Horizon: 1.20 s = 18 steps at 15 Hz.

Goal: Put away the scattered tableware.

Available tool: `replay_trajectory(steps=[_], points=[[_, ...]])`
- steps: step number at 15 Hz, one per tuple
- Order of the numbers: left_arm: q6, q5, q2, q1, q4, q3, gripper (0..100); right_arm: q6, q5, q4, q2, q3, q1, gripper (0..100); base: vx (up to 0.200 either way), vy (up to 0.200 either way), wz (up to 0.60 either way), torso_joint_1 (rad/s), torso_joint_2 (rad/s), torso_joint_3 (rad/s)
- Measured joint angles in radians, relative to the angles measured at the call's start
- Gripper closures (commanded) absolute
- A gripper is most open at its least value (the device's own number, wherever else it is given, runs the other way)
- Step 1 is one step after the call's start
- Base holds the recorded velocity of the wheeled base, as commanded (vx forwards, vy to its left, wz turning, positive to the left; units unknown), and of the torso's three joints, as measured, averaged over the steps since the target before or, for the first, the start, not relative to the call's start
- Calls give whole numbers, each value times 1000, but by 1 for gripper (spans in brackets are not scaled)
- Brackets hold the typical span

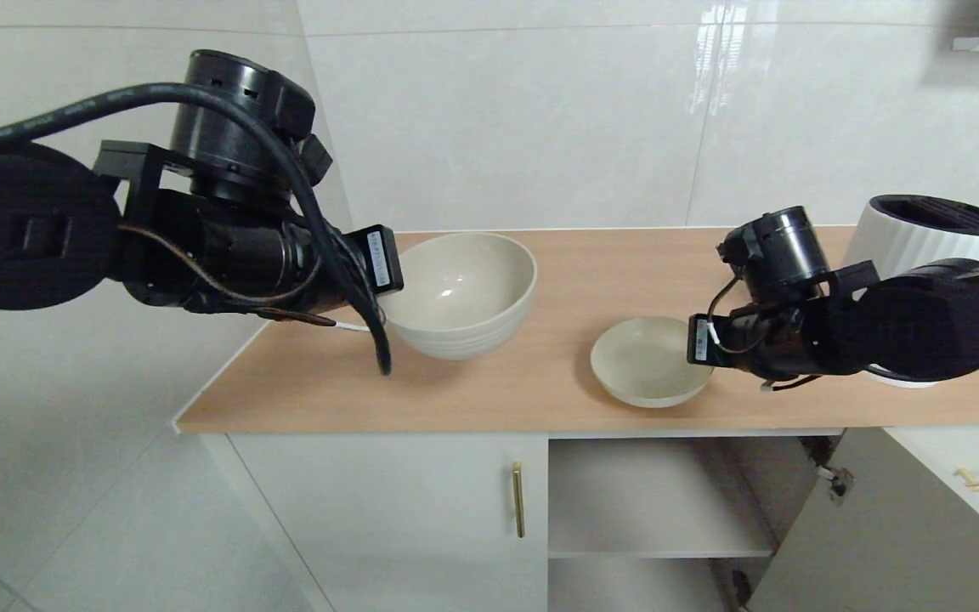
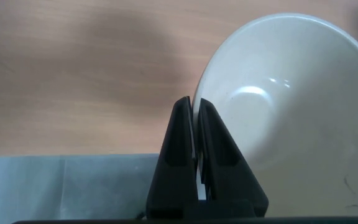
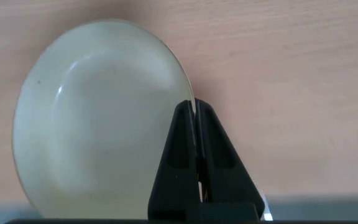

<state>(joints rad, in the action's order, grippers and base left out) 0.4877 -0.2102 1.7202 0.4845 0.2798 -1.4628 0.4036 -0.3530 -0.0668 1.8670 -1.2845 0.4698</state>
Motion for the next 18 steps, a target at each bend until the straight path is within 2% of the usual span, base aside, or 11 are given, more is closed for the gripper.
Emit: replay_trajectory(steps=[3,12,16,18], points=[[-3,5,-72,21,-63,125,100,-4,-5,1,-113,81,37,100,0,0,0,0,0,0],[-4,32,-295,109,-118,458,100,-2,-9,3,-342,335,133,100,0,0,0,0,0,0],[-3,33,-337,134,-166,601,100,5,-5,9,-391,520,188,100,0,0,0,-125,326,206],[-4,41,-351,146,-172,660,100,13,-4,32,-393,564,204,100,0,0,0,-171,479,295]])
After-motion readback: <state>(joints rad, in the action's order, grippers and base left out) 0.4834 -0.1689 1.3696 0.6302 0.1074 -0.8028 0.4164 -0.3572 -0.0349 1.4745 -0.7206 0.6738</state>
